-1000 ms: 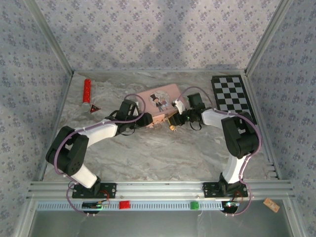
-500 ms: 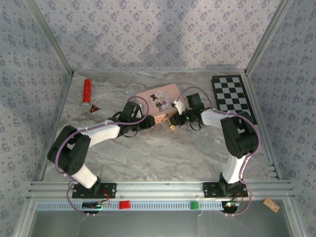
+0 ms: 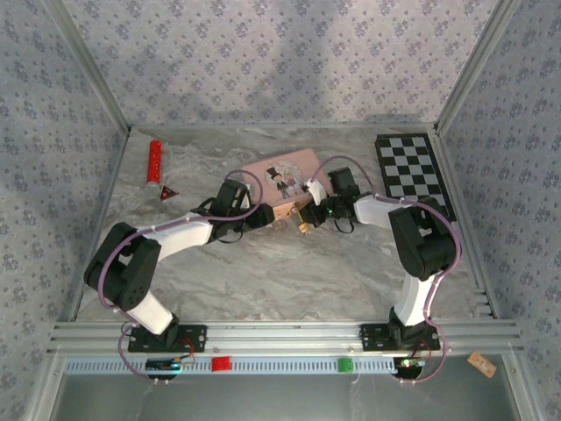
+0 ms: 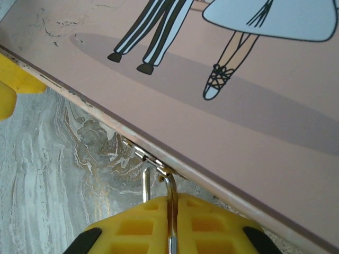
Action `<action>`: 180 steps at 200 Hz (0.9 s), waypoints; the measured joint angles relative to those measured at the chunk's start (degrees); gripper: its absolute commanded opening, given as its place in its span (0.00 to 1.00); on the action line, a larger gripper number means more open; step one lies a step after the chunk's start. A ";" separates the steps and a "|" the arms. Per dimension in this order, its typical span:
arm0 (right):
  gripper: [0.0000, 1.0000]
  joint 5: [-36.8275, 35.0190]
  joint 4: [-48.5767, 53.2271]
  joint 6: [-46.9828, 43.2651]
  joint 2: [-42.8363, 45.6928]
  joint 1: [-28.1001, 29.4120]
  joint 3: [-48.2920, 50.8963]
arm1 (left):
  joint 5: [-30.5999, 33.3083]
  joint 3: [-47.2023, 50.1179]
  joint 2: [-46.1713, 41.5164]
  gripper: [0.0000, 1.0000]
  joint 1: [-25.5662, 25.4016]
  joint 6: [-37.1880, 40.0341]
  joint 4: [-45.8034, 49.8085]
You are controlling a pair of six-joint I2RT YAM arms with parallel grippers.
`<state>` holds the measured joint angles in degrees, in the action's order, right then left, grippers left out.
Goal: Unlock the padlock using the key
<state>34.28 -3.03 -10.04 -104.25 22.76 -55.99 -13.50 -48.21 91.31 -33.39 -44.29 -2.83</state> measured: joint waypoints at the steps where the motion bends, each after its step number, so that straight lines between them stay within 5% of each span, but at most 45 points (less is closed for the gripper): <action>1: 0.05 0.00 -0.02 -0.02 0.00 0.00 0.00 | 0.00 0.00 0.00 0.56 0.02 0.00 0.00; 64: 0.00 -5.75 -2.01 6.27 2.97 2.60 2.67 | 0.22 0.02 0.00 0.57 0.13 -0.74 -0.09; 180: 0.00 -11.56 -20.41 29.49 5.92 3.65 13.31 | 2.58 -2.25 -2.32 0.65 4.57 2.03 1.77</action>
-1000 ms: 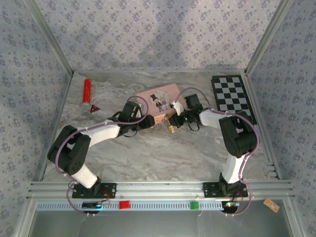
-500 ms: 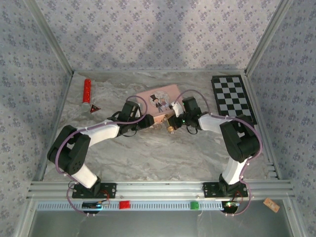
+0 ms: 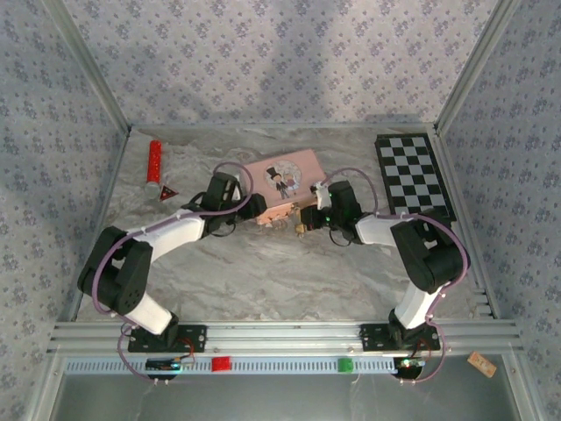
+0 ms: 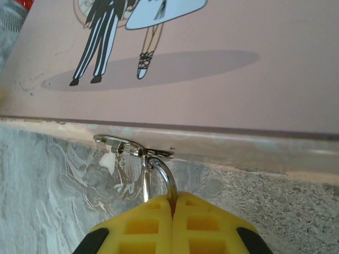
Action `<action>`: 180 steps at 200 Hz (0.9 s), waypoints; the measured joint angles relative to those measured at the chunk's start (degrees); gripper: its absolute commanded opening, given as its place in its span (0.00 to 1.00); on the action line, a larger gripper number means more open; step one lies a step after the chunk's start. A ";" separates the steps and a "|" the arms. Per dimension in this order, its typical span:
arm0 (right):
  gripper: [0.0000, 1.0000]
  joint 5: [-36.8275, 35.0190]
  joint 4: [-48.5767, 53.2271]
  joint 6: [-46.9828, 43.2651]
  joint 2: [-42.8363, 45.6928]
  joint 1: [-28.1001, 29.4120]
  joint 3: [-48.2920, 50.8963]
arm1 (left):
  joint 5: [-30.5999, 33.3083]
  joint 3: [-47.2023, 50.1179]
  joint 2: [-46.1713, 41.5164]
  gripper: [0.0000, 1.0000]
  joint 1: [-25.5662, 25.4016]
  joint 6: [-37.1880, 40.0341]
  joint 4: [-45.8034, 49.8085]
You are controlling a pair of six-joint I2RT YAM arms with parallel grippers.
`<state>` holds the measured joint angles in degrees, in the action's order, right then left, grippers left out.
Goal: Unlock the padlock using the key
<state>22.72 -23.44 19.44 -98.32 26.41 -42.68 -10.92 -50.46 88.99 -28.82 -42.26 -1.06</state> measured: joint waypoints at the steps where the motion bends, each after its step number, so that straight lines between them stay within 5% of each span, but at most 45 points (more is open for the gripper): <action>1: 0.00 -0.07 -0.11 0.15 0.00 0.00 0.07 | 0.00 -0.09 0.02 0.65 0.07 0.04 0.02; 180: 0.00 -10.25 -33.46 29.99 -7.78 2.86 9.20 | -0.02 -2.95 6.05 0.61 2.69 0.48 -2.64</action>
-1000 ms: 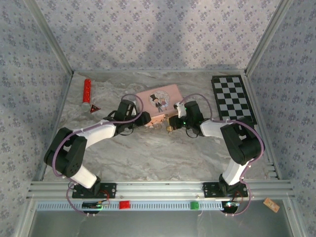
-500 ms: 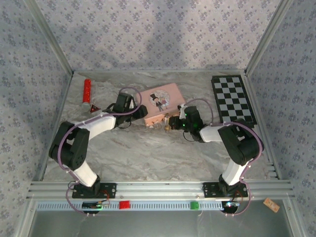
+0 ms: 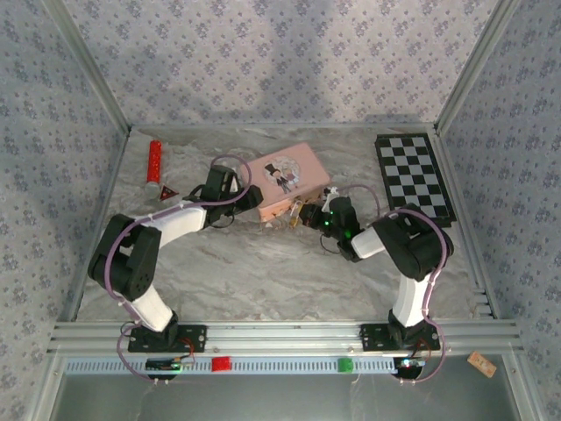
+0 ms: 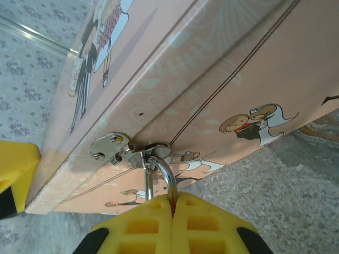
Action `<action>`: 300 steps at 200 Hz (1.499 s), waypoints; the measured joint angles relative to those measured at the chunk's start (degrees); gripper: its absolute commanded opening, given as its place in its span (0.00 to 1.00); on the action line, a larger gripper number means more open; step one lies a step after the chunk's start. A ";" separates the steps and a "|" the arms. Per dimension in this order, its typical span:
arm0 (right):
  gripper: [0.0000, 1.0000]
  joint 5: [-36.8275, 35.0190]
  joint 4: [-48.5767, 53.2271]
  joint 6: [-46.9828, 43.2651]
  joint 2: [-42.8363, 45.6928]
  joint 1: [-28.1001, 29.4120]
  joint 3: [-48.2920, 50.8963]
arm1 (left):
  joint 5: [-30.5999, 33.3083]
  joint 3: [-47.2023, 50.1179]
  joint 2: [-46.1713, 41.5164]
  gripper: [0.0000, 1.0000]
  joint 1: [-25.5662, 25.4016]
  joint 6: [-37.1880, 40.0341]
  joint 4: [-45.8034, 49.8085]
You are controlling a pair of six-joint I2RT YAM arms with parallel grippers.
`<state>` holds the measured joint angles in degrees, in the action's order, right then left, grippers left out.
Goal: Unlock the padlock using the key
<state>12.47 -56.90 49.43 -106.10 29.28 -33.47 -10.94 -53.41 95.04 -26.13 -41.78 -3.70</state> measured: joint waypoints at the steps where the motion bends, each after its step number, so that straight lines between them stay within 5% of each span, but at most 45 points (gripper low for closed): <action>1: 0.00 -0.09 -0.09 0.07 -0.04 0.02 0.00 | 0.00 0.00 0.00 0.61 0.00 -0.09 0.00; 300: 0.00 -17.66 -17.68 10.82 -7.19 3.87 1.38 | -1.75 0.00 1.42 0.61 -0.02 -3.80 -2.75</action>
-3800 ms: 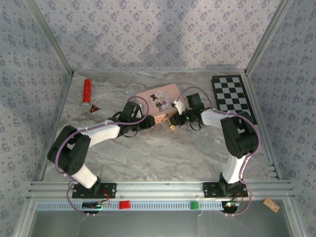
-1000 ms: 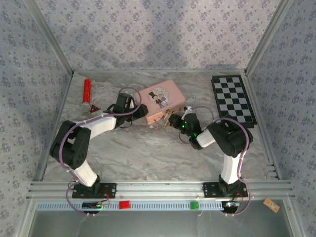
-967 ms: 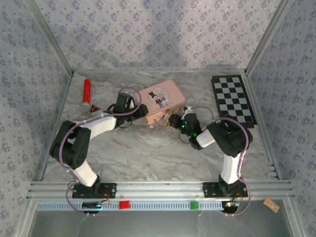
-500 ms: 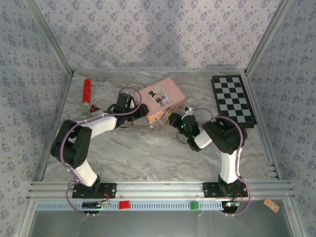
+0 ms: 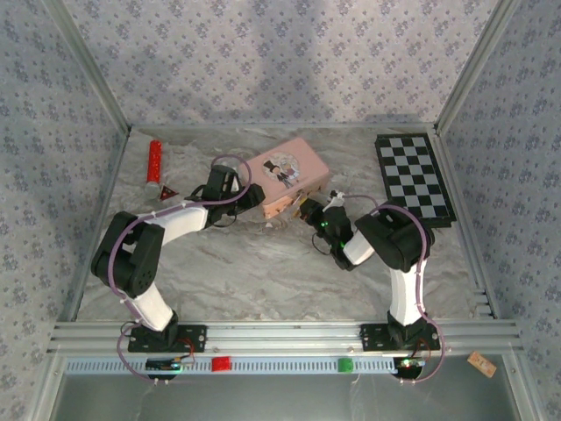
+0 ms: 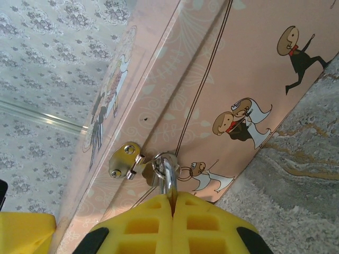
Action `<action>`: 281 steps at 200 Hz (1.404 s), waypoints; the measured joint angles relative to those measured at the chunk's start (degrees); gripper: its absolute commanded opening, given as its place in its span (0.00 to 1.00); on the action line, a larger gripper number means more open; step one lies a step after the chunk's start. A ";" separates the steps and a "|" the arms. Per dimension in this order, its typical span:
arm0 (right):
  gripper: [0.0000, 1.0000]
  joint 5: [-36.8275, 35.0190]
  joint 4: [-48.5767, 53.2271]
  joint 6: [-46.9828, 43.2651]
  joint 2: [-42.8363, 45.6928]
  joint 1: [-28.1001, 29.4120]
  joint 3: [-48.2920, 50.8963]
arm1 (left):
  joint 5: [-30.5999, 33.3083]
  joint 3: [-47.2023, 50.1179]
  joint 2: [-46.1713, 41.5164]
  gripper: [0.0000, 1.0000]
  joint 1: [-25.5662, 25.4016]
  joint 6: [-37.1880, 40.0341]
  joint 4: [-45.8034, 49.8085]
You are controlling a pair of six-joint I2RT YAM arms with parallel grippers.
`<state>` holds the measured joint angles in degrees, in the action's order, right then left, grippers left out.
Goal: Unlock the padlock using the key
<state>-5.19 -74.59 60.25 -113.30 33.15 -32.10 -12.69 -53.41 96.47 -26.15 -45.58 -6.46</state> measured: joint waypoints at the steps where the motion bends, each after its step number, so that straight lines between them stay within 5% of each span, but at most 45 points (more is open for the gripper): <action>1: 0.00 0.02 -0.02 0.04 -0.02 -0.02 0.00 | 0.00 0.00 0.00 0.61 0.00 -0.02 0.00; 150: 0.00 -3.28 -3.69 8.22 -1.57 -2.93 -0.04 | -0.37 0.00 0.33 0.72 -0.09 -2.10 0.28; 281: 0.00 -5.95 -2.86 9.03 0.87 -7.28 3.89 | -0.79 -1.20 1.14 0.71 -0.09 -2.73 1.18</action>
<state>-11.14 -77.45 69.28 -112.42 25.87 -28.21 -13.47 -54.61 97.60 -26.24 -48.31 -5.28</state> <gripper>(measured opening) 0.048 0.716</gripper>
